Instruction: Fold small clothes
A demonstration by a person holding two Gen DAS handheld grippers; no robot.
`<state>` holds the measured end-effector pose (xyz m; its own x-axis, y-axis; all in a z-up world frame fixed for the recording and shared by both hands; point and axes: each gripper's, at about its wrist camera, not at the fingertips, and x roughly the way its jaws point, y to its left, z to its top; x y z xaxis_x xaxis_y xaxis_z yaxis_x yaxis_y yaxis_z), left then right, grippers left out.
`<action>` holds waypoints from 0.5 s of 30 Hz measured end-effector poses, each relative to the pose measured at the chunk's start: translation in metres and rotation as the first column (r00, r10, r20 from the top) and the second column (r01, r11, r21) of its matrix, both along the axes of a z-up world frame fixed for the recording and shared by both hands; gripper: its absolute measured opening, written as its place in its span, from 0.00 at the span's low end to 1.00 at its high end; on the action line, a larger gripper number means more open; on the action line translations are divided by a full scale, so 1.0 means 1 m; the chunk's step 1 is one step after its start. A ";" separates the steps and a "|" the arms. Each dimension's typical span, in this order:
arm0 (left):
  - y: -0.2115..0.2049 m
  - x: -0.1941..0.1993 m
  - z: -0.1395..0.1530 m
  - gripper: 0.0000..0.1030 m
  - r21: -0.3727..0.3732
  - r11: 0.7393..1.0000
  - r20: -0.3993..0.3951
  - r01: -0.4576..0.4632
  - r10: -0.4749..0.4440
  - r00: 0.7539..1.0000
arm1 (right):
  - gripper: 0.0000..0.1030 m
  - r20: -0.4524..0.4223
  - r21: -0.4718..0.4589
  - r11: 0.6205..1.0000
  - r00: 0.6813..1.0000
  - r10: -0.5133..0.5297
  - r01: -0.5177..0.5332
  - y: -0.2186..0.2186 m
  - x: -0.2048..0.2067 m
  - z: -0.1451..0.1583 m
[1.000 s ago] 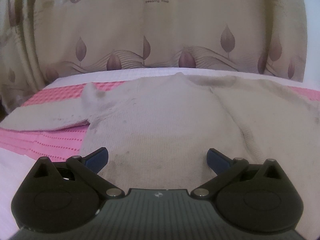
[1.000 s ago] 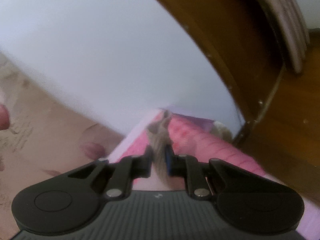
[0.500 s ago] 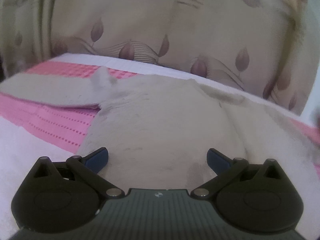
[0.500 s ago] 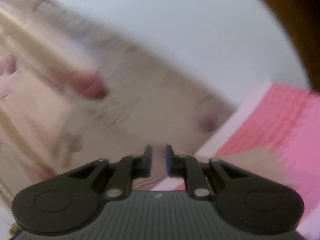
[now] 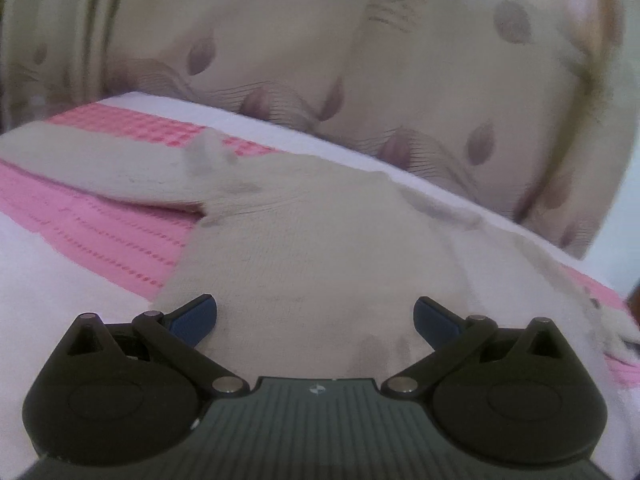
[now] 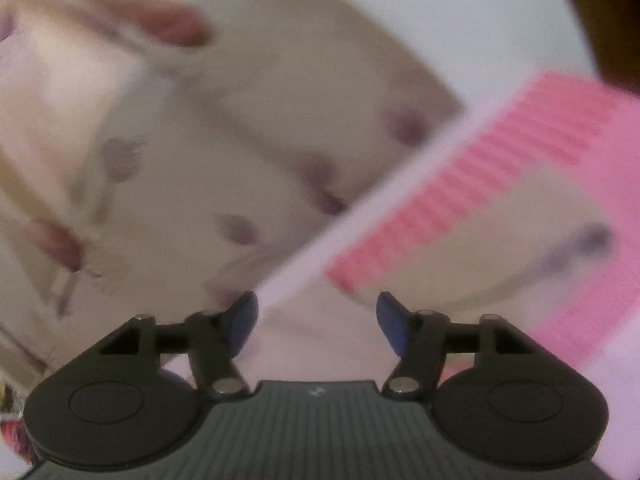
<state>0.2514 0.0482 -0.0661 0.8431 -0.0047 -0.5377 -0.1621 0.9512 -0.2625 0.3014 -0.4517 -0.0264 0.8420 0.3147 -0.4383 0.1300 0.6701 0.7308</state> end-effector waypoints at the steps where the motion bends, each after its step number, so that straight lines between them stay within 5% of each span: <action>1: -0.002 -0.001 0.002 1.00 -0.008 0.999 0.016 0.041 -0.041 0.999 | 0.64 -0.024 0.024 0.999 0.999 -0.024 0.024 -0.009 -0.007 -0.014; 3: -0.008 -0.002 0.012 0.99 -0.019 0.991 0.049 0.130 -0.128 0.991 | 0.64 -0.039 0.055 0.996 0.997 -0.068 0.071 -0.024 -0.021 -0.034; 5: -0.021 -0.003 0.030 0.99 -0.046 0.967 0.094 0.250 -0.245 0.965 | 0.66 -0.022 -0.011 0.991 0.991 -0.133 0.133 -0.032 -0.042 -0.045; 9: -0.080 0.017 0.073 1.00 -0.009 0.872 0.146 0.490 -0.484 0.863 | 0.72 0.035 -0.231 0.952 0.979 -0.198 0.201 -0.037 -0.075 -0.061; 10: -0.102 0.026 0.083 1.00 0.017 0.842 0.147 0.540 -0.536 0.831 | 0.72 -0.021 -0.240 0.956 0.984 -0.179 0.169 -0.038 -0.078 -0.066; 12: -0.141 0.049 0.096 1.00 0.032 0.807 0.120 0.590 -0.589 0.799 | 0.73 0.011 -0.224 0.959 0.985 -0.174 0.172 -0.044 -0.087 -0.071; 15: -0.195 0.099 0.099 0.96 -0.055 0.745 0.051 0.665 -0.663 0.747 | 0.79 0.088 -0.187 0.963 0.980 -0.179 0.193 -0.044 -0.097 -0.069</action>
<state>0.3509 -0.1466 0.0331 0.6274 -0.6026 -0.4932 0.5113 0.7965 -0.3227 0.2039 -0.4954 -0.0957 0.9082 0.0645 -0.4135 0.2192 0.7684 0.6013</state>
